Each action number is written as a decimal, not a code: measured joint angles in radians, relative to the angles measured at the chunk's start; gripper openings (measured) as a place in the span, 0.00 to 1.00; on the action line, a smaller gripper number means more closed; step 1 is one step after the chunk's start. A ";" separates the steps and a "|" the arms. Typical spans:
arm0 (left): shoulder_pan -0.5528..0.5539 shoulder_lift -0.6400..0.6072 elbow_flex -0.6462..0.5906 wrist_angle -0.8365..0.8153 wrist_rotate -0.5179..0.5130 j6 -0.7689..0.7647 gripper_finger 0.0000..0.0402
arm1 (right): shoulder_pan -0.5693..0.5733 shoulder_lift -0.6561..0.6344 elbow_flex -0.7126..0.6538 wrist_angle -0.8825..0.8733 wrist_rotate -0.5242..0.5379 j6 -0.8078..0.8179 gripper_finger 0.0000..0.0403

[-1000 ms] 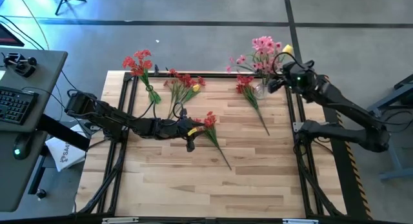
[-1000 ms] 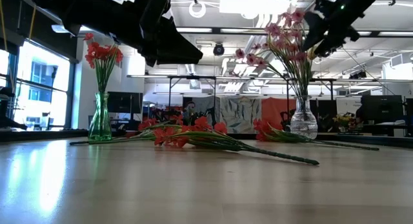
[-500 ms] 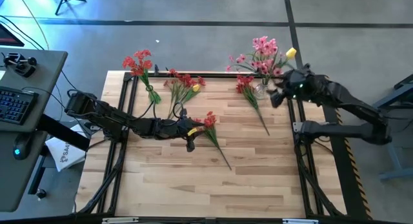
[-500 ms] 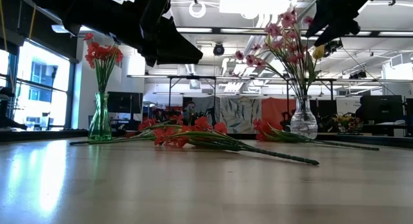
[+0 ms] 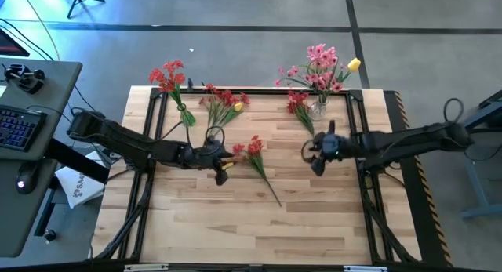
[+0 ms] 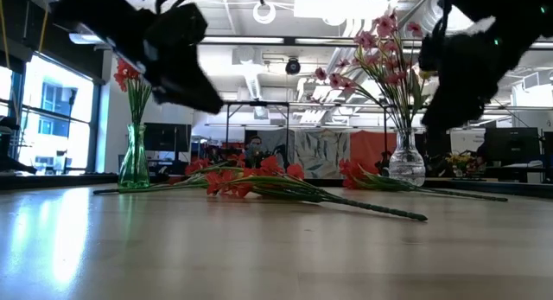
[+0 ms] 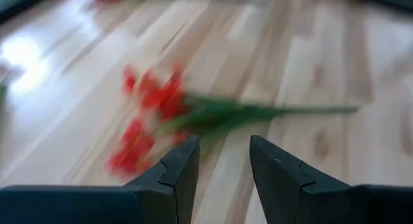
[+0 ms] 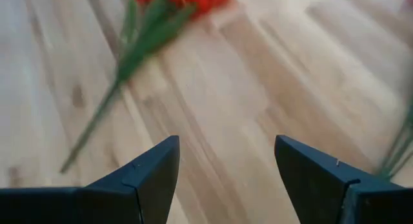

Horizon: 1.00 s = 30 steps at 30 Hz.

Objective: Sort flowers into vase by color
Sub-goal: Put the top right red flowers into the green vase

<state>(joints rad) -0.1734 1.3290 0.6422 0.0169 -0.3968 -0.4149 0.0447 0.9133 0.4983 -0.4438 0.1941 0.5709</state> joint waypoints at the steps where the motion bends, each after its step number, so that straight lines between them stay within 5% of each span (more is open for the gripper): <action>1: 0.000 -0.020 0.000 -0.065 -0.011 -0.024 0.31 | 0.011 0.017 -0.026 0.025 0.034 0.023 0.62; 6: 0.003 -0.058 0.000 -0.273 -0.150 -0.131 0.31 | 0.002 0.101 -0.086 0.084 0.308 0.172 0.62; 9: 0.004 -0.046 0.000 -0.283 -0.229 -0.179 0.31 | -0.061 0.146 -0.088 0.076 0.375 0.220 0.62; 19: 0.004 0.048 0.000 -0.164 -0.180 -0.184 0.31 | -0.277 0.326 -0.088 0.114 0.326 0.169 0.50; 30: 0.004 0.115 0.001 -0.039 -0.120 -0.104 0.31 | -0.345 0.445 -0.084 0.228 0.173 0.089 0.15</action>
<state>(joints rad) -0.1696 1.4437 0.6430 -0.0221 -0.5166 -0.5192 -0.3001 1.3587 0.4147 -0.2156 0.3676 0.6601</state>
